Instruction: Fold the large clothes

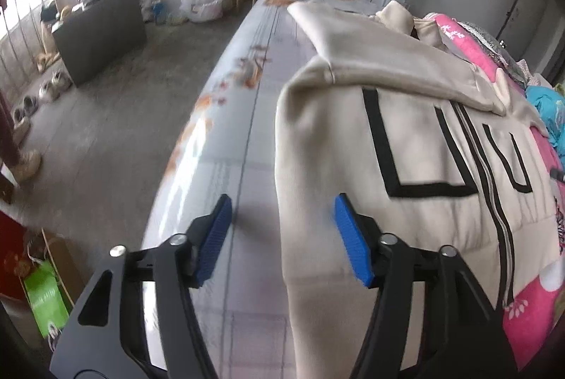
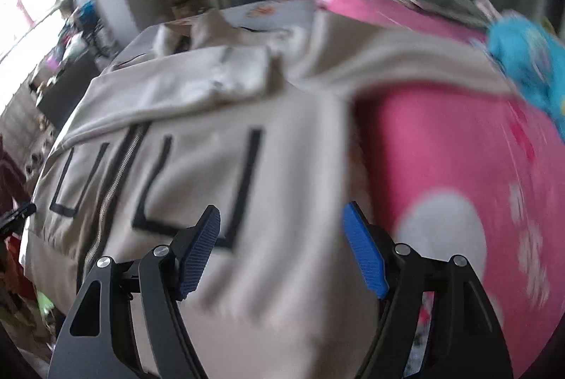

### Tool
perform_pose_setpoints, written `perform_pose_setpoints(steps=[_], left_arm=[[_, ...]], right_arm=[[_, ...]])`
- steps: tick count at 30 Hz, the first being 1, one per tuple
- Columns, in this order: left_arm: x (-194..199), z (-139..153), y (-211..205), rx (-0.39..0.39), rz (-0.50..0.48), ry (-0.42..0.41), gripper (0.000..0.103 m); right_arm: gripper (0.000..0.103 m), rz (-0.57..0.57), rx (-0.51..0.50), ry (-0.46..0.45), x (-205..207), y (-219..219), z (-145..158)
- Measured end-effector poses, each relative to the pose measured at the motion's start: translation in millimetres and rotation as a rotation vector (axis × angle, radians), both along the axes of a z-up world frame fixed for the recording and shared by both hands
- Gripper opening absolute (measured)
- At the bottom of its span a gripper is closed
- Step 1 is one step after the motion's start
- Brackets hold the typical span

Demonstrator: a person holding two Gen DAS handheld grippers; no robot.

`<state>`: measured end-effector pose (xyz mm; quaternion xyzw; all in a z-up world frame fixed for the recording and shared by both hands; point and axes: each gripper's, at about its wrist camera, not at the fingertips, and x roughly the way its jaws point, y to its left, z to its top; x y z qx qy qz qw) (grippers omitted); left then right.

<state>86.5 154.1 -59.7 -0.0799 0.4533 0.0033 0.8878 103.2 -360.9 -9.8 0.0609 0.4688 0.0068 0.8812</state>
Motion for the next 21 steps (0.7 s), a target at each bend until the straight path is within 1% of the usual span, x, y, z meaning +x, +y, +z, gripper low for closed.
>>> perform_pose_setpoints(steps=[3, 5, 6, 9, 11, 13, 14, 15, 16, 17, 18, 19, 21], left_arm=[[-8.1, -1.2, -4.2, 0.002, 0.0, 0.003, 0.042], [-11.0, -3.0, -5.2, -0.003, 0.014, 0.008, 0.038], [-12.3, -3.7, -5.6, 0.004, 0.023, 0.009, 0.036], [-18.2, -4.8, -7.9, 0.014, 0.041, 0.018, 0.035], [-19.5, -5.6, -12.6, 0.044, 0.042, 0.026, 0.035], [-20.9, -5.3, -14.5, 0.051, 0.054, 0.029, 0.035], [-21.7, -4.8, -15.1, 0.051, 0.061, 0.031, 0.035], [-21.5, -4.5, -15.9, 0.053, 0.069, 0.033, 0.032], [-21.6, -4.4, -16.9, 0.056, 0.073, 0.032, 0.029], [-21.7, -4.2, -18.4, 0.055, 0.067, 0.03, 0.017], [-22.3, -4.2, -22.5, 0.07, 0.057, 0.027, 0.014], [-22.2, -4.0, -27.5, 0.107, 0.049, 0.025, 0.013], [-22.7, -1.8, -35.9, 0.175, 0.021, 0.025, 0.009]], right_arm=[[0.071, -0.045, 0.029, 0.009, -20.0, -13.6, -9.5], [0.07, -0.053, 0.051, 0.011, -30.8, -17.4, -15.9], [0.066, -0.054, 0.051, 0.013, -35.3, -16.8, -18.6], [0.055, -0.054, 0.063, 0.017, -45.6, -14.8, -26.8], [0.051, -0.062, 0.077, 0.006, -51.5, -14.6, -31.6], [0.048, -0.055, 0.069, -0.007, -55.1, -13.2, -31.7], [0.042, -0.048, 0.069, -0.01, -56.4, -12.4, -32.2], [0.034, -0.037, 0.074, -0.012, -57.0, -11.8, -32.2], [0.031, -0.027, 0.071, -0.012, -57.0, -9.7, -33.4], [0.03, -0.021, 0.052, -0.014, -57.0, -7.7, -33.9], [0.023, -0.011, 0.03, -0.016, -56.5, -5.5, -33.9], [0.022, -0.007, 0.031, -0.02, -55.5, -4.7, -31.9], [0.015, 0.001, 0.065, -0.038, -55.9, -6.1, -24.5]])
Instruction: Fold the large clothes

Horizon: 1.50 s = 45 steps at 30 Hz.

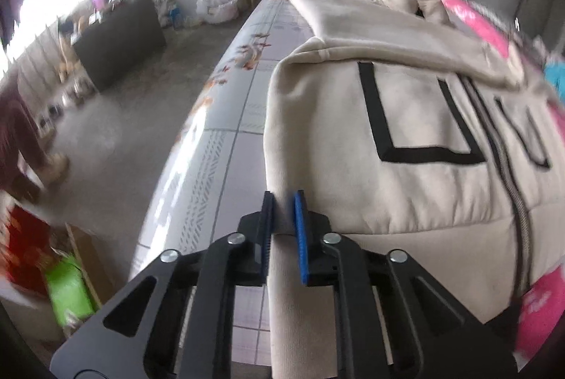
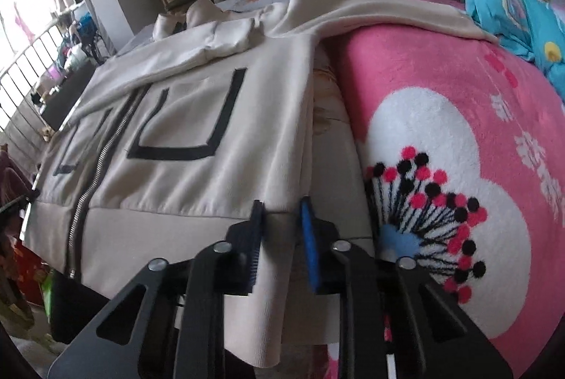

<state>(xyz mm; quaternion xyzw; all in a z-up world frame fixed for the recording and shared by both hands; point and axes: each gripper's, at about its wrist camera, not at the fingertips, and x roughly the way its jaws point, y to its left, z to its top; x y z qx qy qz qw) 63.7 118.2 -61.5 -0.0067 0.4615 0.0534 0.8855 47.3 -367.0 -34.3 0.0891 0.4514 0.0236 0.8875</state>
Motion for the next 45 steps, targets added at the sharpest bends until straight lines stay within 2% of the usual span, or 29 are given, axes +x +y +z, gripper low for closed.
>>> perform_pose_setpoints(steps=[3, 9, 13, 16, 18, 19, 21, 22, 24, 25, 26, 27, 28, 30, 35, 38, 42, 45], left_arm=[[-4.4, 11.3, -3.3, 0.045, -0.032, -0.003, 0.008], [-18.0, 32.1, 0.0, 0.021, -0.056, 0.004, 0.008], [-28.5, 28.8, -0.5, 0.019, -0.054, 0.037, 0.008], [-29.2, 20.3, -0.4, 0.01, -0.064, 0.057, 0.01], [-27.3, 23.4, 2.3, 0.009, -0.062, 0.068, 0.015], [-26.5, 28.2, 3.1, 0.01, -0.058, 0.07, 0.019], [-26.7, 48.5, 1.3, 0.027, -0.062, 0.033, 0.044], [-25.8, 59.1, -0.8, 0.029, -0.07, 0.007, 0.05], [-16.9, 82.1, -9.6, 0.018, -0.103, -0.046, 0.065], [-9.0, 90.4, -15.4, 0.01, -0.125, -0.064, 0.07], [0.3, 96.7, -21.8, 0.004, -0.145, -0.077, 0.079], [15.7, 102.7, -32.1, 0.004, -0.167, -0.088, 0.083], [30.3, 106.5, -42.2, 0.008, -0.188, -0.097, 0.084], [60.8, 109.7, -65.3, 0.016, -0.249, -0.11, 0.09], [148.4, 87.5, -126.6, 0.124, -0.326, -0.103, 0.09], [196.4, 55.3, -161.2, 0.17, -0.339, -0.072, 0.09], [227.1, 19.8, -184.0, 0.181, -0.347, -0.036, 0.09], [232.5, 3.5, -187.3, 0.174, -0.351, -0.021, 0.09]], right_arm=[[0.014, 0.012, 0.011, -0.03, -5.4, 0.2, 13.3], [0.014, 0.025, 0.017, -0.044, -16.7, -0.5, 23.1], [0.014, 0.024, 0.03, -0.027, -21.0, -8.1, 16.9], [0.019, 0.042, 0.02, 0.008, -16.6, -14.3, 8.7], [0.026, 0.056, 0.004, 0.036, -15.1, -16.2, 14.4], [0.03, 0.069, 0.006, 0.033, -16.5, -17.2, 20.3], [0.067, 0.084, 0.013, -0.023, -20.8, -20.4, 41.9], [0.071, 0.095, 0.02, -0.055, -21.1, -20.6, 52.1], [0.073, 0.117, 0.035, -0.075, -12.5, -17.7, 64.7], [0.074, 0.129, 0.044, -0.084, -4.2, -14.5, 69.6], [0.076, 0.145, 0.056, -0.093, 5.8, -11.1, 73.2], [0.08, 0.162, 0.062, -0.099, 16.4, -6.4, 75.8], [0.081, 0.175, 0.051, -0.097, 31.1, 0.9, 77.3], [0.084, 0.195, 0.001, -0.092, 55.4, 15.0, 77.8], [0.084, 0.27, -0.082, -0.054, 132.2, 51.0, 61.3], [0.084, 0.273, -0.119, 0.008, 168.1, 62.7, 36.1], [0.084, 0.27, -0.155, 0.078, 193.0, 68.5, 1.8], [0.084, 0.271, -0.175, 0.1, 197.6, 69.0, -13.3]])
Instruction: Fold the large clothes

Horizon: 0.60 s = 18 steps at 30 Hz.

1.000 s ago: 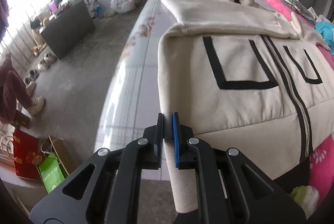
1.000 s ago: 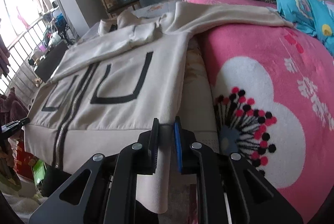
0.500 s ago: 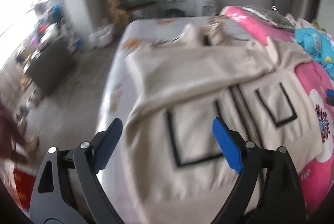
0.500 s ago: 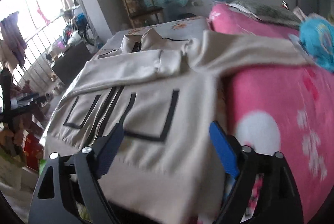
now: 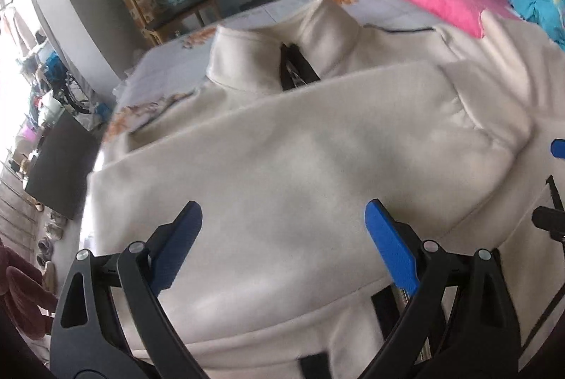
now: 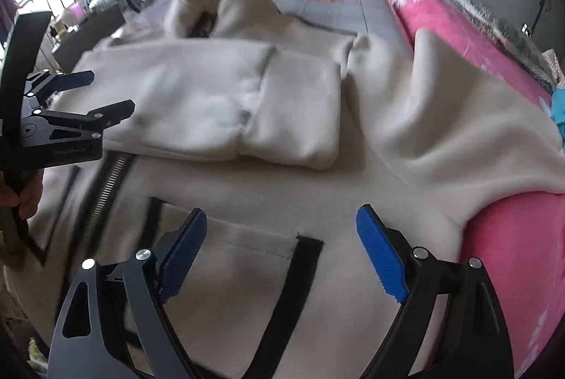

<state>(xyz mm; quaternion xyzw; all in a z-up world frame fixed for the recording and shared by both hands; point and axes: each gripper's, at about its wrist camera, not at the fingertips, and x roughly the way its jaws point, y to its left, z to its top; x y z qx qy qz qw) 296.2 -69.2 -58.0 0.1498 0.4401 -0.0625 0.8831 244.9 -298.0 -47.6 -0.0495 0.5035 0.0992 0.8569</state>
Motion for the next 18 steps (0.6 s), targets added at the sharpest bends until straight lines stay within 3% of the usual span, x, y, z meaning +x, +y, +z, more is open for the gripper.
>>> perform_pose_setpoints(steps=[5, 13, 18], left_arm=[[-5.9, -8.9, 4.2, -0.02, -0.003, -0.065, 0.095], [6.1, -13.4, 30.7, -0.22, 0.026, 0.035, 0.095], [5.5, -16.0, 27.9, -0.202, 0.022, 0.032, 0.096]], right_arm=[[0.093, 0.047, -0.051, -0.024, -1.7, 8.6, -7.1], [0.097, 0.027, -0.026, 0.012, 3.7, 6.8, -9.6], [0.097, 0.031, -0.004, 0.018, 5.8, 3.3, -10.9]])
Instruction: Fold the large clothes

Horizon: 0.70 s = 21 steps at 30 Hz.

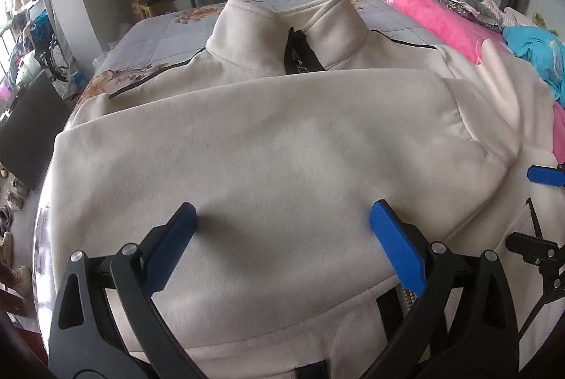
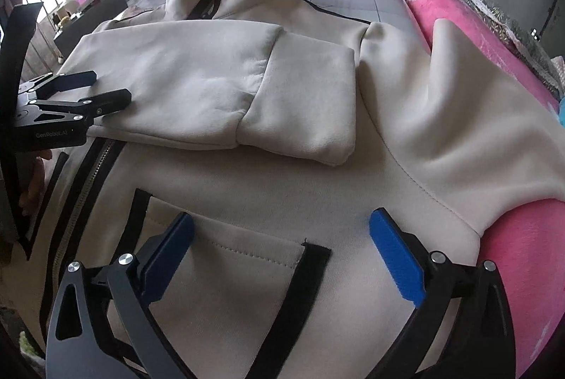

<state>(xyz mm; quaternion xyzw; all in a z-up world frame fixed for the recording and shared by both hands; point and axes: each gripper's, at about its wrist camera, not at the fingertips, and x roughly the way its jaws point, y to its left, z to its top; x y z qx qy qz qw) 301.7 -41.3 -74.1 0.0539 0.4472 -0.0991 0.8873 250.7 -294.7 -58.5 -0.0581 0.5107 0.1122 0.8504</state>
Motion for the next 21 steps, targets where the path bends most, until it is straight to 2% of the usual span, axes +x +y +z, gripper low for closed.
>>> perform_pose_setpoints(steps=[6, 10, 14, 18, 21], left_arm=[[-0.3, 0.8, -1.9, 0.005, 0.006, 0.002, 0.096], [-5.5, 8.9, -3.7, 0.009, -0.018, -0.002, 0.095], [-17.3, 26.3, -13.2, 0.003, -0.068, -0.065, 0.095], [-12.3, 16.2, -22.9, 0.021, -0.075, -0.043, 0.095], [-6.9, 3.4, -26.9, 0.029, -0.063, -0.017, 0.096]], right_arm=[[0.097, 0.014, -0.031, 0.03, -1.1, -1.4, 7.7], [0.097, -0.089, 0.029, -0.047, -9.2, -37.5, 42.0], [0.097, -0.268, 0.064, -0.116, -9.3, -115.0, 78.7], [0.096, -0.475, 0.126, -0.13, -4.9, -197.6, 90.1], [0.088, -0.63, 0.19, -0.117, -0.2, -259.2, 86.9]])
